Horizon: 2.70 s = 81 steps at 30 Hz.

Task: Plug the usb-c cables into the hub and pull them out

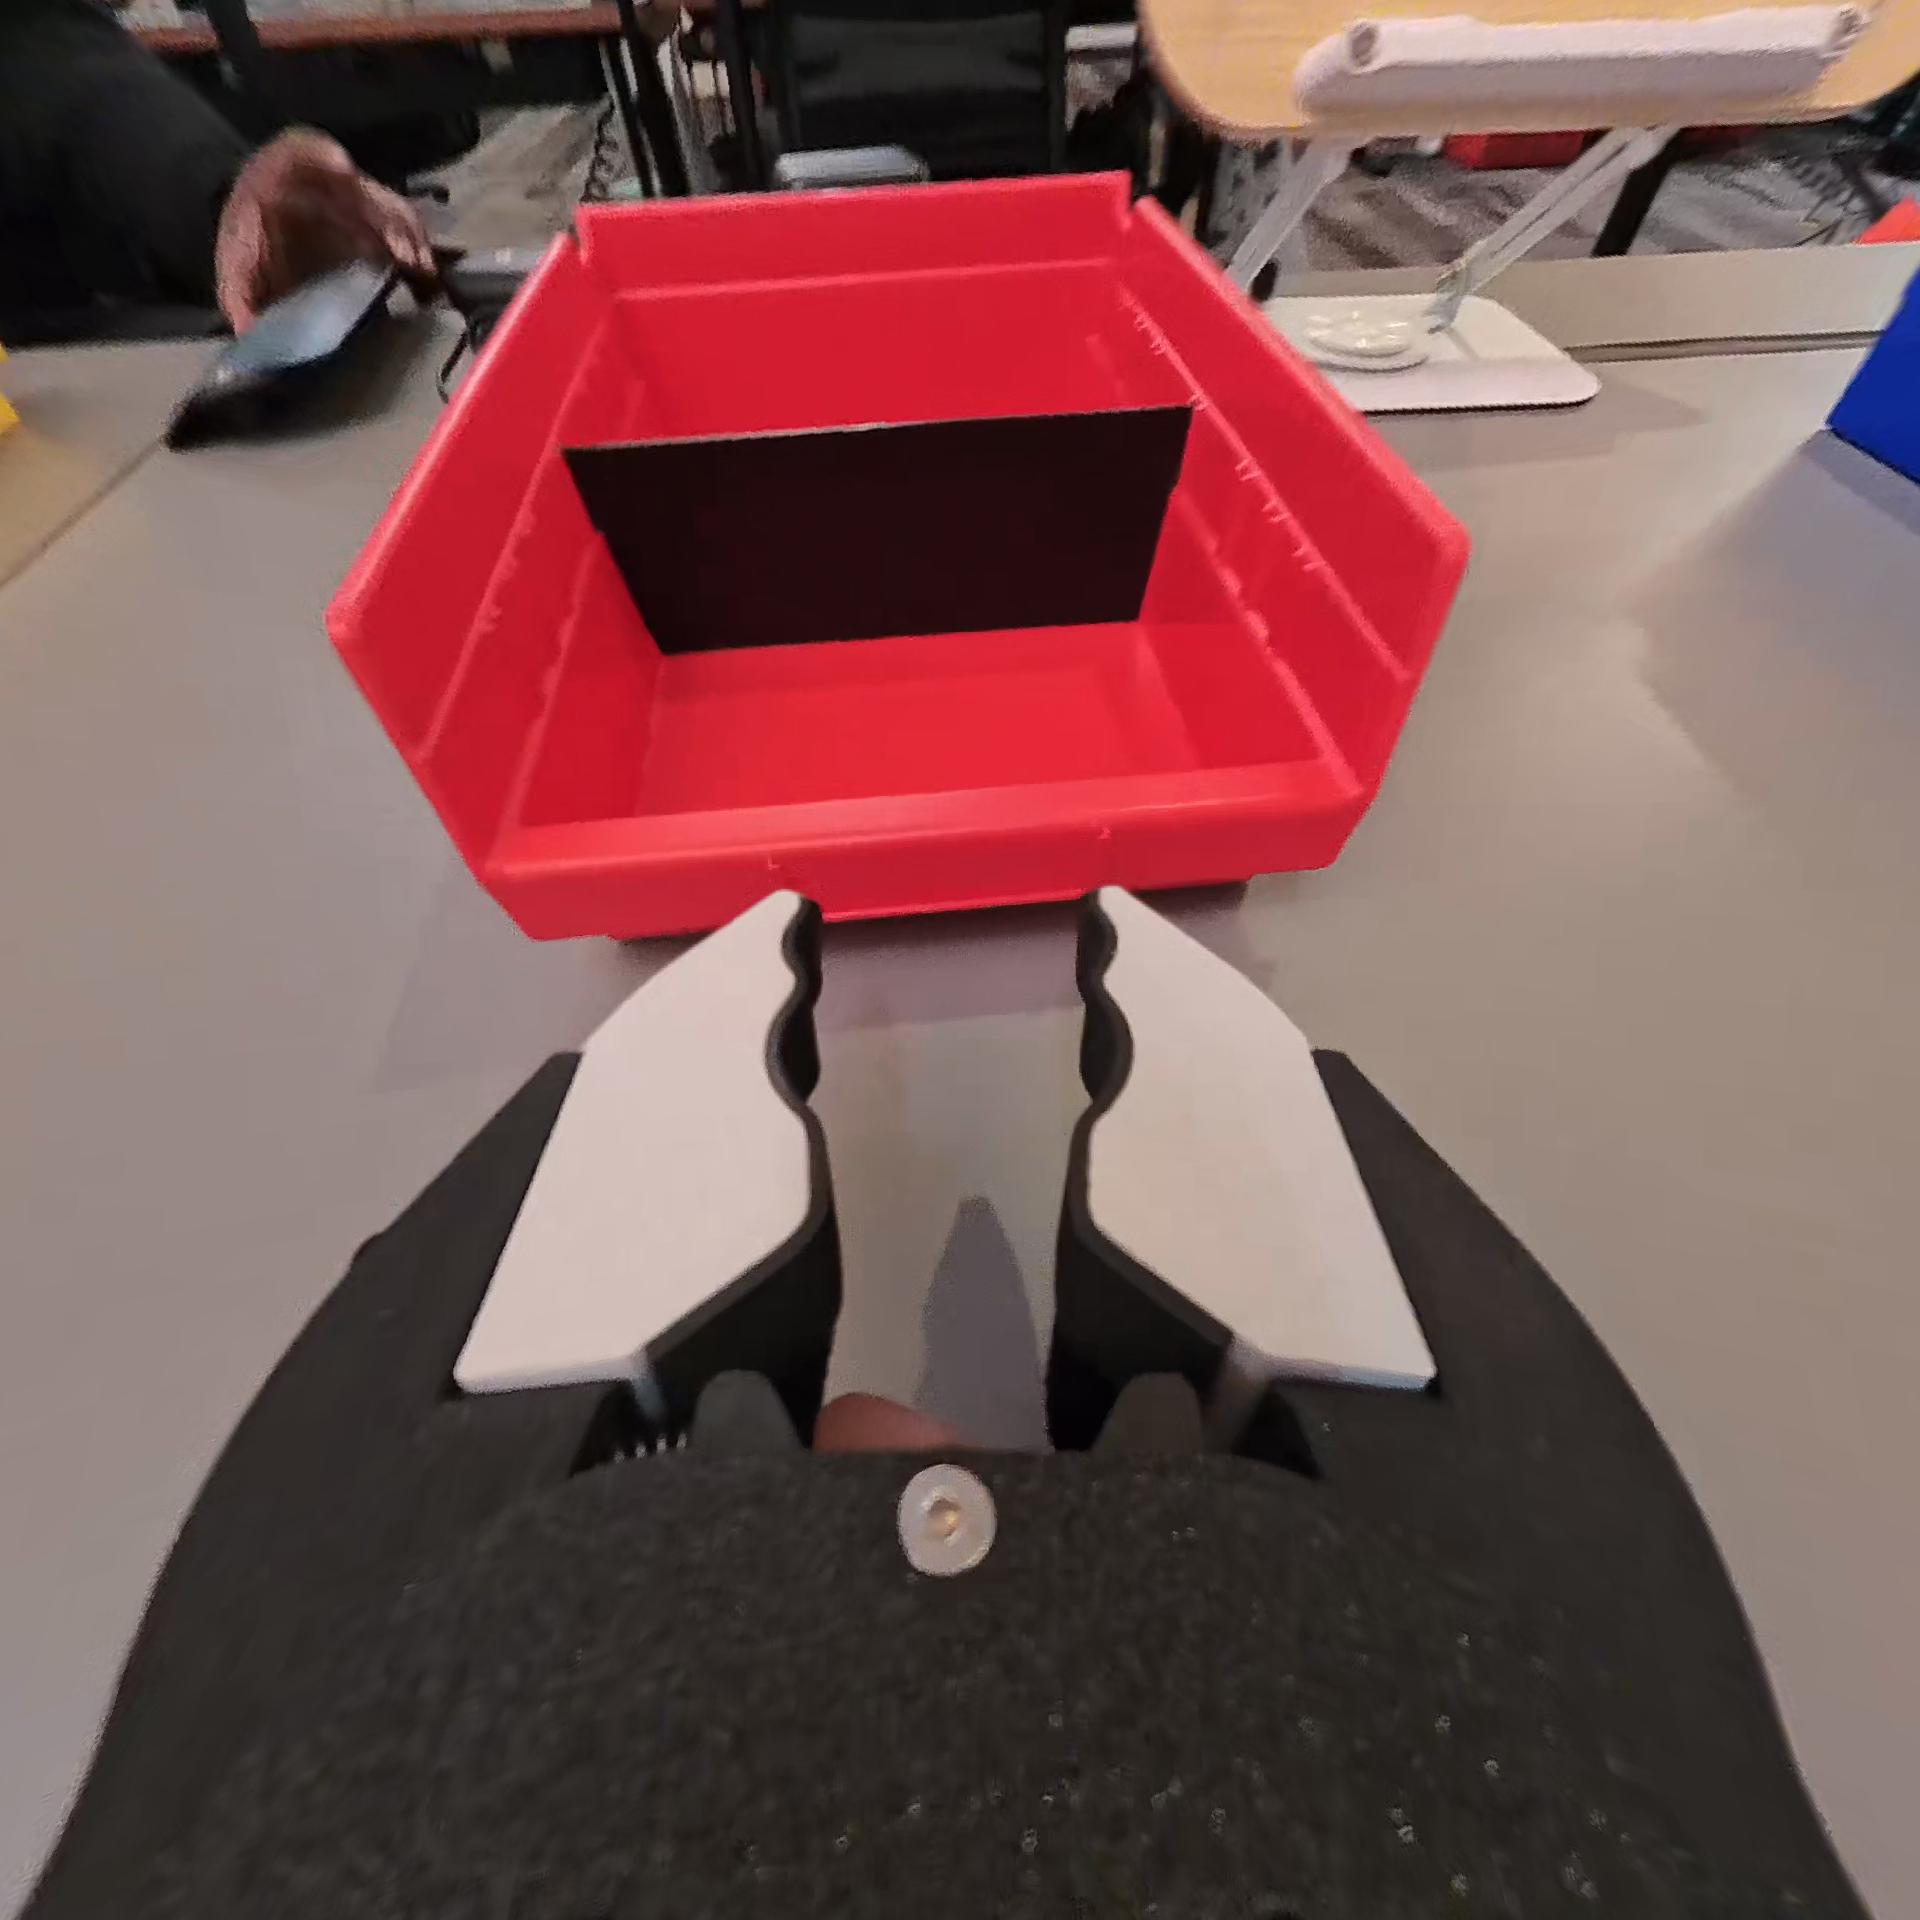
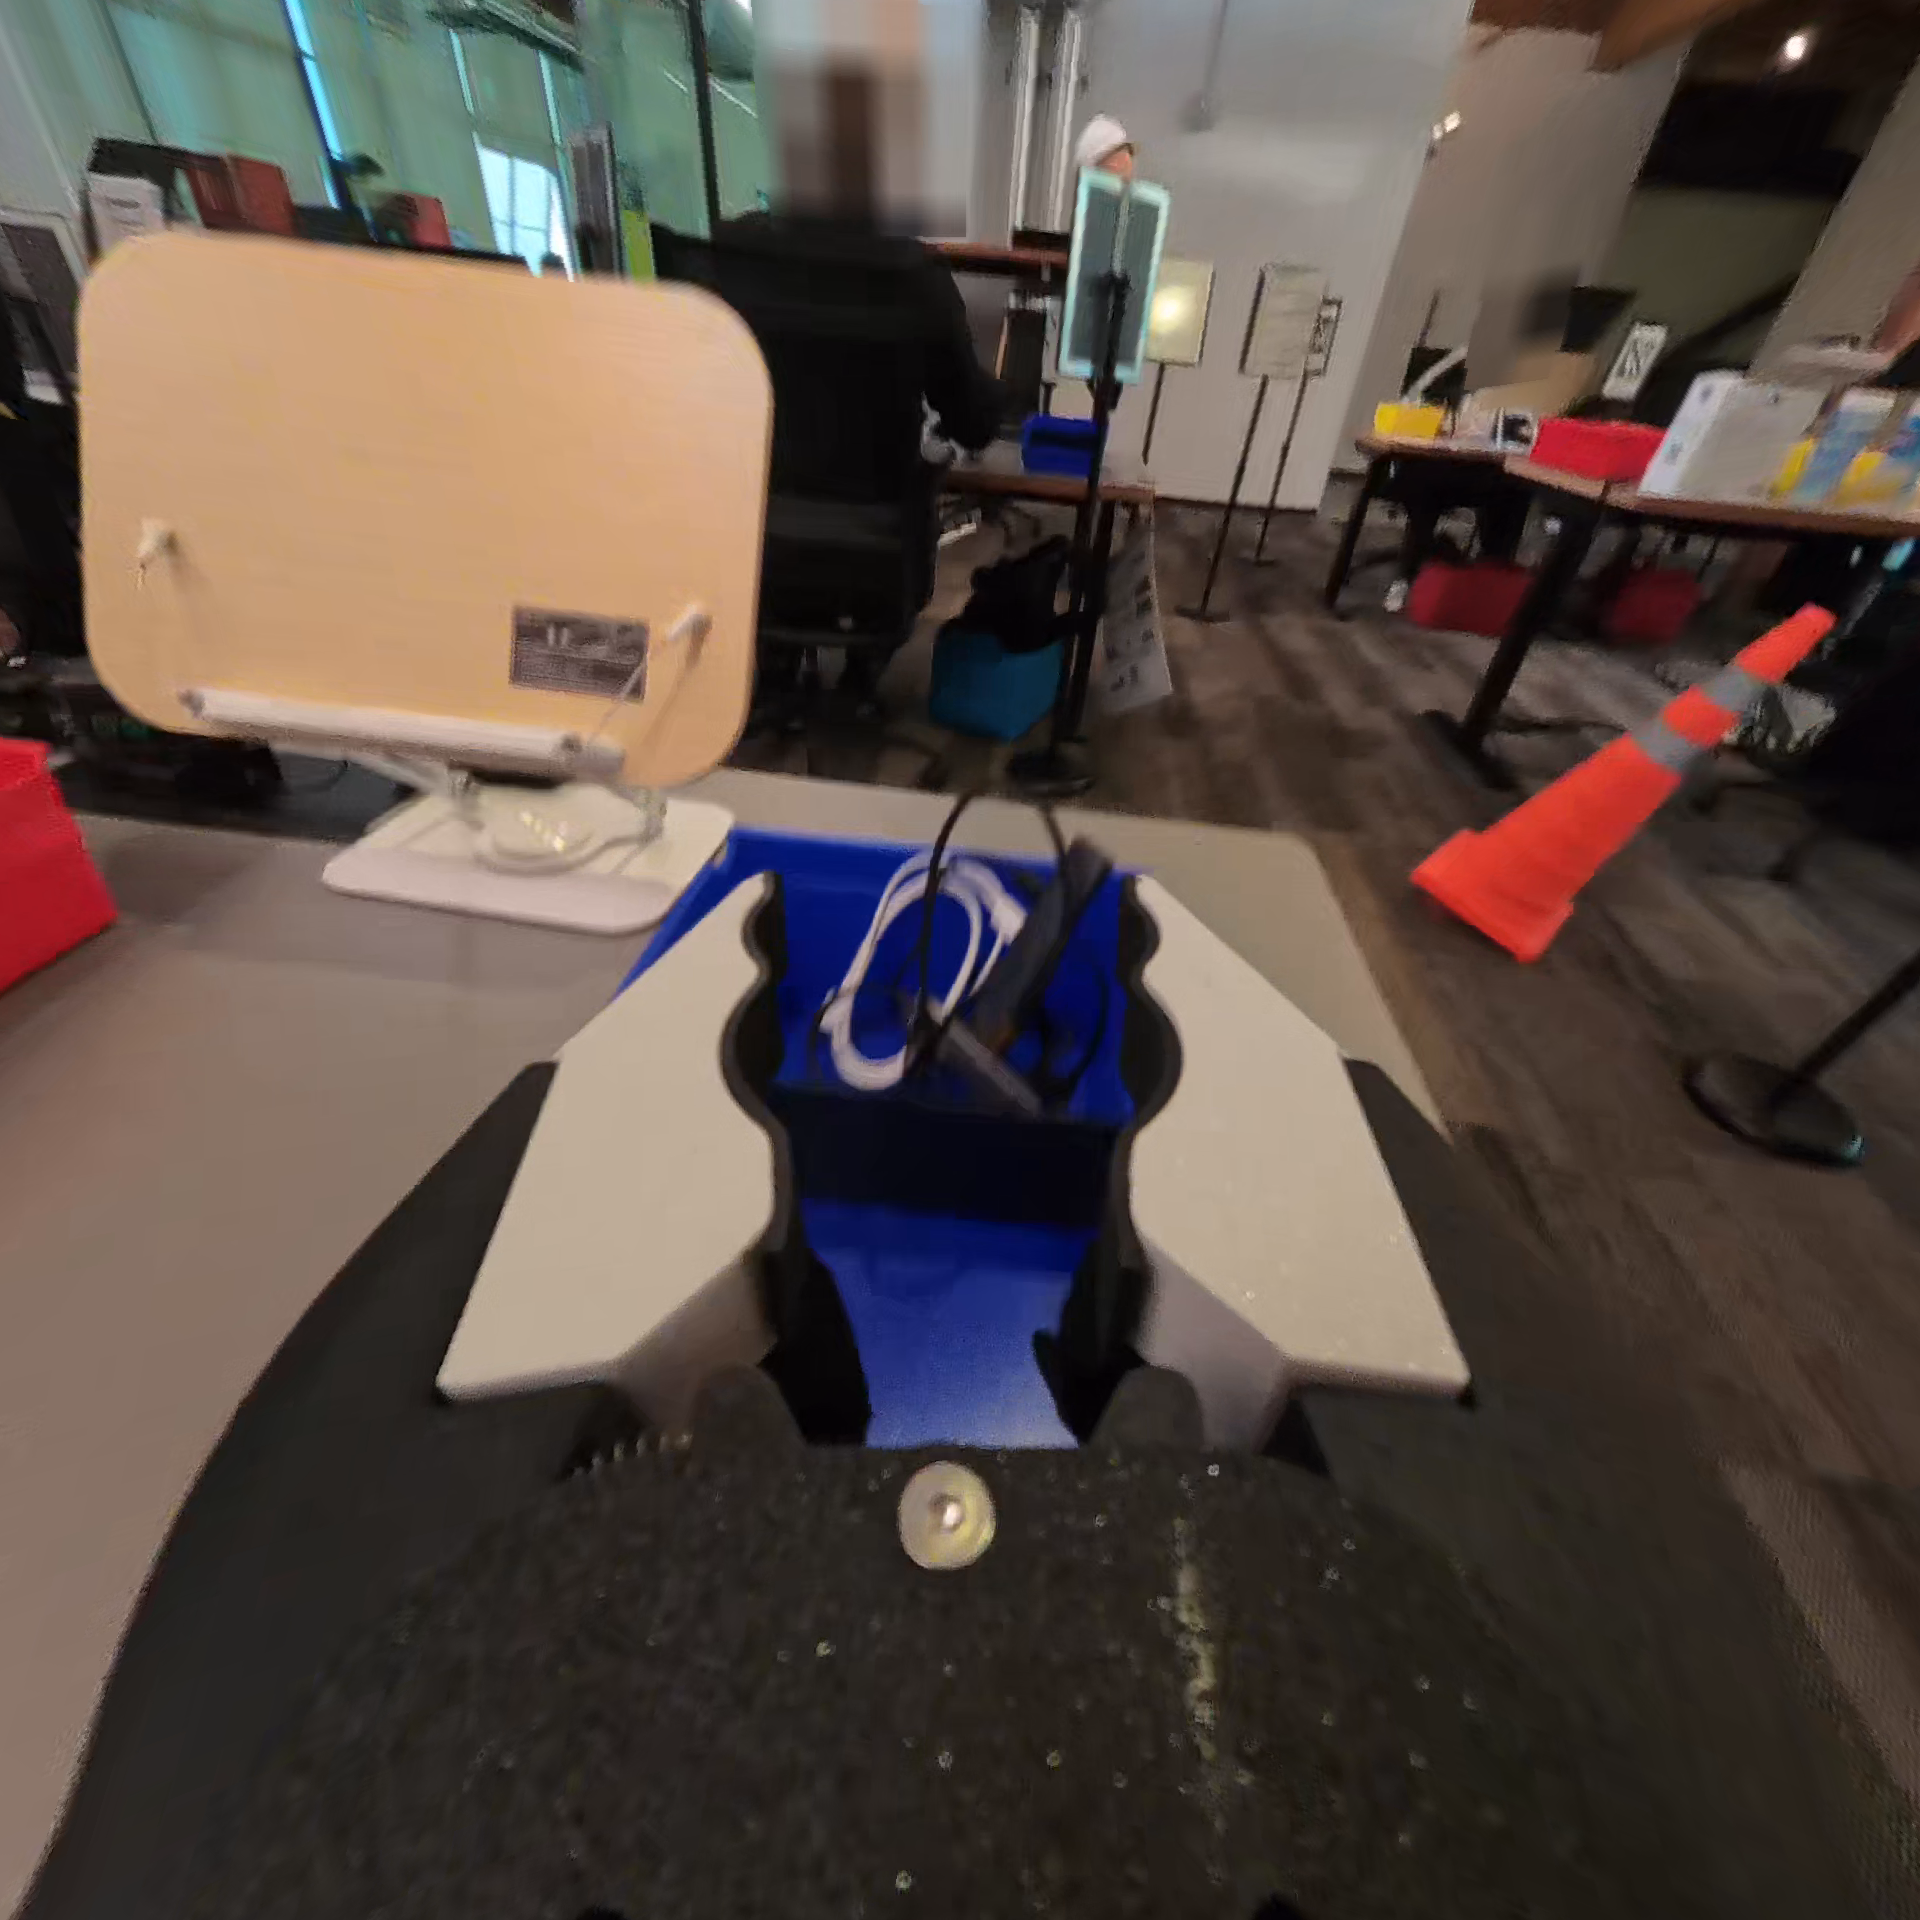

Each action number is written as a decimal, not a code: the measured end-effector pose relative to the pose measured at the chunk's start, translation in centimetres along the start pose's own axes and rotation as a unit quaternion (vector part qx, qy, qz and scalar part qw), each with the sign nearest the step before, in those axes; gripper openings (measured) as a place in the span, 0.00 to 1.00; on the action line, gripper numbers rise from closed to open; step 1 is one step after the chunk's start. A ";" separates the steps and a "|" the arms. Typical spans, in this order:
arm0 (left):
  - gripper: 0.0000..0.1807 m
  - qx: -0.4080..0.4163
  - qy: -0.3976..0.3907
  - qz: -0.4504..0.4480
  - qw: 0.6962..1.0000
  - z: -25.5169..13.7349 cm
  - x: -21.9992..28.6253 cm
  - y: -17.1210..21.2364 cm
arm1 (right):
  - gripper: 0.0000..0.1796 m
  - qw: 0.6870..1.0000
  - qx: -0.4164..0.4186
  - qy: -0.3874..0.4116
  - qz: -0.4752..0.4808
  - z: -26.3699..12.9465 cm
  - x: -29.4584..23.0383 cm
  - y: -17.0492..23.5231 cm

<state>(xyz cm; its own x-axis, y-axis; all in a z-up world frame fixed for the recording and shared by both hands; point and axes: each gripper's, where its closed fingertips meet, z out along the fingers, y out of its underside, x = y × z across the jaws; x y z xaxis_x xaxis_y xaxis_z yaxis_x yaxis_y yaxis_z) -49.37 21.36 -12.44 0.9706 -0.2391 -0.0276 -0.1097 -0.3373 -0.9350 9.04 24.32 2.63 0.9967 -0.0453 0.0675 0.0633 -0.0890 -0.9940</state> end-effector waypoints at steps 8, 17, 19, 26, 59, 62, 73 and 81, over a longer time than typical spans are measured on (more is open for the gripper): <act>0.23 -0.024 0.008 -0.026 0.999 0.6 -0.3 0.2 | 0.35 0.997 -0.063 0.028 0.032 -6.3 -4.3 12.6; 0.22 -0.028 0.002 -0.057 0.998 1.0 -0.8 0.2 | 0.36 0.993 -0.117 0.015 -0.004 -5.6 -5.3 15.2; 0.22 -0.028 0.004 -0.059 0.998 1.2 -0.7 0.1 | 0.36 0.993 -0.120 0.013 -0.008 -5.5 -5.2 15.4; 0.22 -0.031 0.010 -0.050 0.998 1.5 -0.2 0.2 | 0.36 0.992 -0.126 0.016 0.000 -5.4 -4.8 15.7; 0.31 -0.028 0.234 0.054 0.970 -1.6 20.6 1.0 | 0.29 0.944 -0.113 -0.309 0.005 -8.9 -26.0 11.8; 0.28 0.022 0.267 0.054 0.962 -2.3 24.0 -1.1 | 0.31 0.968 -0.039 -0.245 -0.029 -10.9 -24.6 8.9; 0.28 -0.009 0.280 0.072 0.957 -0.5 34.4 0.1 | 0.29 0.988 -0.138 0.056 0.049 -13.0 -8.4 15.9; 0.04 -0.017 0.155 0.097 0.983 2.9 29.2 -0.7 | 0.01 0.984 -0.154 0.083 0.037 -11.0 -10.7 16.2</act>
<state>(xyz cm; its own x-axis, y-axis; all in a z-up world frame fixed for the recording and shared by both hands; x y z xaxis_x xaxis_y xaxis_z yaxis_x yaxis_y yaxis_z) -20.29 17.27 -13.67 0.8190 -0.5666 -0.0902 -0.2987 -0.2868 -0.9102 -1.19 12.43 -13.28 0.9743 -0.2226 0.0349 -0.0525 -0.3749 -0.9256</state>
